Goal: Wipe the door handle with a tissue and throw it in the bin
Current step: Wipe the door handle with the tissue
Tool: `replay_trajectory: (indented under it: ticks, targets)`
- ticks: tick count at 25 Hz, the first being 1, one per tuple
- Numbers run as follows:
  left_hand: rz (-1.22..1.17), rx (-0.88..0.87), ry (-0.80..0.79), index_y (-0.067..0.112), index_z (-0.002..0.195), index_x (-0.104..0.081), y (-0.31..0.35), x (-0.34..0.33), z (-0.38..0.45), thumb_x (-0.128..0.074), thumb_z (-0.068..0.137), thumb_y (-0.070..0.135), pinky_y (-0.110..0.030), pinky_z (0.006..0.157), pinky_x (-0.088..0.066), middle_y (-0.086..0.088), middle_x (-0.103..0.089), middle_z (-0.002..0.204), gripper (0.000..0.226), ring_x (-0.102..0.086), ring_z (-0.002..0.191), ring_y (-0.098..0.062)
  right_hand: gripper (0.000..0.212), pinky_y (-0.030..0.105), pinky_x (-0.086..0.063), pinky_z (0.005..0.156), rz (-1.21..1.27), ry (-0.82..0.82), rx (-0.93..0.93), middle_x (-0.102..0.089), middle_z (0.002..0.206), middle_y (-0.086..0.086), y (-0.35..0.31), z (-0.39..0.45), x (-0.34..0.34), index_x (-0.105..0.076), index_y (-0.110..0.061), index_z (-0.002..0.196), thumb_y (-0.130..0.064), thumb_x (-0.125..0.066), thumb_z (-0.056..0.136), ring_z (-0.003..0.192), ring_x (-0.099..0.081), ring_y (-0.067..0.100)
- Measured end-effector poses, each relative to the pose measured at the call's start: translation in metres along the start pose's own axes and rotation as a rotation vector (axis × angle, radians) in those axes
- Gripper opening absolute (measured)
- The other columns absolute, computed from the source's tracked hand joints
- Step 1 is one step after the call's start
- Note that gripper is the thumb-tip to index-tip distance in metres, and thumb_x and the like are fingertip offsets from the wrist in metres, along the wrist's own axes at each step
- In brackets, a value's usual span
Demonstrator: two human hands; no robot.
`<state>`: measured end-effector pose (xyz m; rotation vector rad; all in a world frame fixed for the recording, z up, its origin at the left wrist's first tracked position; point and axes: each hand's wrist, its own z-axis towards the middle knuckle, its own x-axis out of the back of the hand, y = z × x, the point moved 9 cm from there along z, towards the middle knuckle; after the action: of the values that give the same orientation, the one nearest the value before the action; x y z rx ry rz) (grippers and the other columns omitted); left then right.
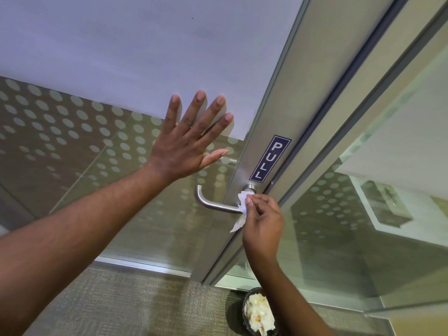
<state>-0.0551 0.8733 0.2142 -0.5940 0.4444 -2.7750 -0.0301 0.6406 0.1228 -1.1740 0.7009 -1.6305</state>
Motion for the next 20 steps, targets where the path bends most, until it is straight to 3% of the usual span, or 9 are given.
replay_trajectory:
  ticks: [7, 13, 17, 20]
  targets:
    - [0.009, -0.005, -0.015, 0.022, 0.173, 0.0, 0.0, -0.001, 0.0, -0.041, 0.107, 0.076, -0.061, 0.132, 0.02, -0.006, 0.019, 0.182, 0.094, 0.021, 0.167, -0.034, 0.011, 0.02, -0.056, 0.087, 0.074, 0.029, -0.119, -0.071, 0.105, -0.003, 0.005, -0.013, 0.003, -0.084, -0.012, 0.097, -0.01, -0.073, 0.096, 0.097, -0.069, 0.004]
    - [0.003, 0.006, -0.016, 0.023, 0.173, 0.0, 0.001, 0.0, -0.001, -0.041, 0.108, 0.076, -0.061, 0.132, 0.018, -0.005, 0.02, 0.182, 0.094, 0.022, 0.167, -0.033, 0.01, 0.028, -0.057, 0.089, 0.167, 0.083, -0.287, -0.078, 0.1, 0.001, 0.018, -0.015, 0.008, -0.084, -0.017, 0.09, -0.009, -0.078, 0.092, 0.094, -0.075, 0.013]
    - [-0.007, 0.009, -0.026, 0.023, 0.173, 0.001, 0.0, 0.002, 0.002, -0.04, 0.108, 0.075, -0.061, 0.132, 0.02, -0.005, 0.022, 0.181, 0.093, 0.023, 0.166, -0.032, 0.012, 0.03, -0.06, 0.089, 0.408, 0.137, -0.567, -0.082, 0.097, 0.005, 0.037, -0.014, 0.001, -0.082, -0.017, 0.091, -0.006, -0.076, 0.094, 0.085, -0.077, 0.01]
    - [-0.012, 0.01, -0.029, 0.023, 0.173, 0.003, 0.0, 0.001, 0.004, -0.039, 0.108, 0.076, -0.061, 0.131, 0.021, -0.005, 0.024, 0.18, 0.093, 0.024, 0.166, -0.033, 0.016, 0.029, -0.064, 0.083, 0.771, 0.133, -0.862, -0.079, 0.107, 0.015, 0.046, -0.025, -0.02, -0.073, 0.001, 0.115, -0.003, -0.064, 0.102, 0.091, -0.076, 0.02]
